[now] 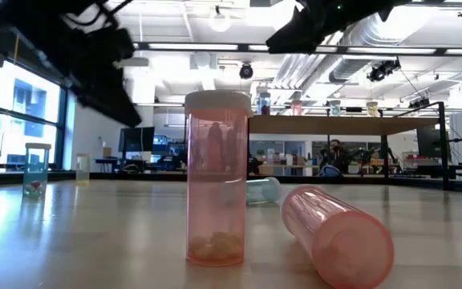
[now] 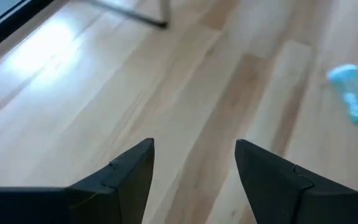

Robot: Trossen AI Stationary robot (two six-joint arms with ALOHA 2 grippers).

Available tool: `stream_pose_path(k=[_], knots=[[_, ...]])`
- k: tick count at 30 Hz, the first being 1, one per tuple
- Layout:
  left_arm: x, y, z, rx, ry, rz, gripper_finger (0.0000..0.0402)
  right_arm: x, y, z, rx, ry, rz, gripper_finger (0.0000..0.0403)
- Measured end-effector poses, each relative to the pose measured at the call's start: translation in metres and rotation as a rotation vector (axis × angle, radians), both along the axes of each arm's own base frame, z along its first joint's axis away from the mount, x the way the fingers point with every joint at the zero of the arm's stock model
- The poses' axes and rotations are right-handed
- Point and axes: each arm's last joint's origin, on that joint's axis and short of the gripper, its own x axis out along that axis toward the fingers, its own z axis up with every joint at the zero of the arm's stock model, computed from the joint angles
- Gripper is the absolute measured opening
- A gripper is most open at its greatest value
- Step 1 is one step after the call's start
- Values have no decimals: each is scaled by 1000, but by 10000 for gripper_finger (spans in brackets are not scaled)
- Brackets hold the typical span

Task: Pick and place medicine bottles onto shelf by color
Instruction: Put the top yellow pill bottle on the shelf aligned with the yellow pill bottle

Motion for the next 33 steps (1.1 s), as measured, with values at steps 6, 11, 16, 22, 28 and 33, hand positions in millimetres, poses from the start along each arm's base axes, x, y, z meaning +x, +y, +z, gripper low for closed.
stream_pose_path(k=[6,11,16,22,28,33], knots=[[-20,-4,-23,-82,-61,197,213,1,1,0,-12,2,9,197],[-29,-1,-30,-108,-78,353,213,0,0,1,-36,1,-24,197],[-38,2,-35,-137,-80,493,213,0,0,1,-39,3,-34,197],[-45,9,-38,-161,-64,611,213,1,0,1,-39,0,-35,197],[-51,18,-40,-188,-29,695,213,1,0,1,-35,-1,-36,197],[-56,27,-41,-187,-7,781,213,1,0,1,-35,-1,-36,197]])
